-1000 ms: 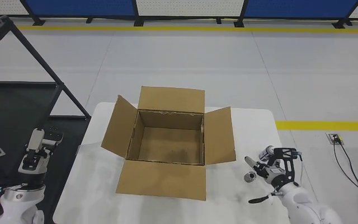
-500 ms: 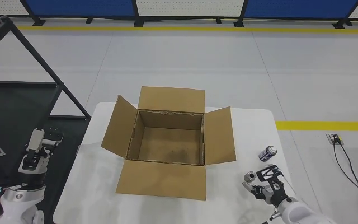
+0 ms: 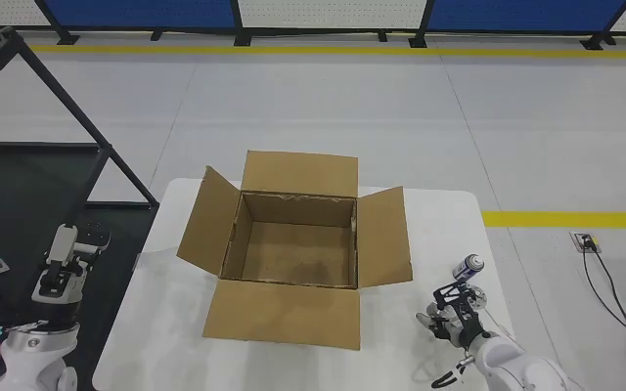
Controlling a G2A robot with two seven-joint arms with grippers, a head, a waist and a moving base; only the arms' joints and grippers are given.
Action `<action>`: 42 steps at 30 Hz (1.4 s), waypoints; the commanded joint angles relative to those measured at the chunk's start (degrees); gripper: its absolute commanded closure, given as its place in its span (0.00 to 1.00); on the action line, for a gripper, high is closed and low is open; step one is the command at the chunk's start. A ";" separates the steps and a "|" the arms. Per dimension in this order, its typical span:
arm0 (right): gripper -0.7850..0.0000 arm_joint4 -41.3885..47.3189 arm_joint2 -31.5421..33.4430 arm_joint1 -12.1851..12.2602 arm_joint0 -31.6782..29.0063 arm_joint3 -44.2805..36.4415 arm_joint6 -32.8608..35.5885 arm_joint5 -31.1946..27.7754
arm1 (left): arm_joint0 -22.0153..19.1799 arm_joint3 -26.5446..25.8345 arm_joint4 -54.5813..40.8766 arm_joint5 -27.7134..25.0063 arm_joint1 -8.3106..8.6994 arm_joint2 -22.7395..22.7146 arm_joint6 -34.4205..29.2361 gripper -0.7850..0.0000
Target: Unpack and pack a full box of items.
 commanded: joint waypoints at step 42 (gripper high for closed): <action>1.00 12.86 -13.13 -0.61 5.70 -29.34 2.02 17.88 | 0.00 0.00 0.00 0.00 0.00 0.00 0.00 0.00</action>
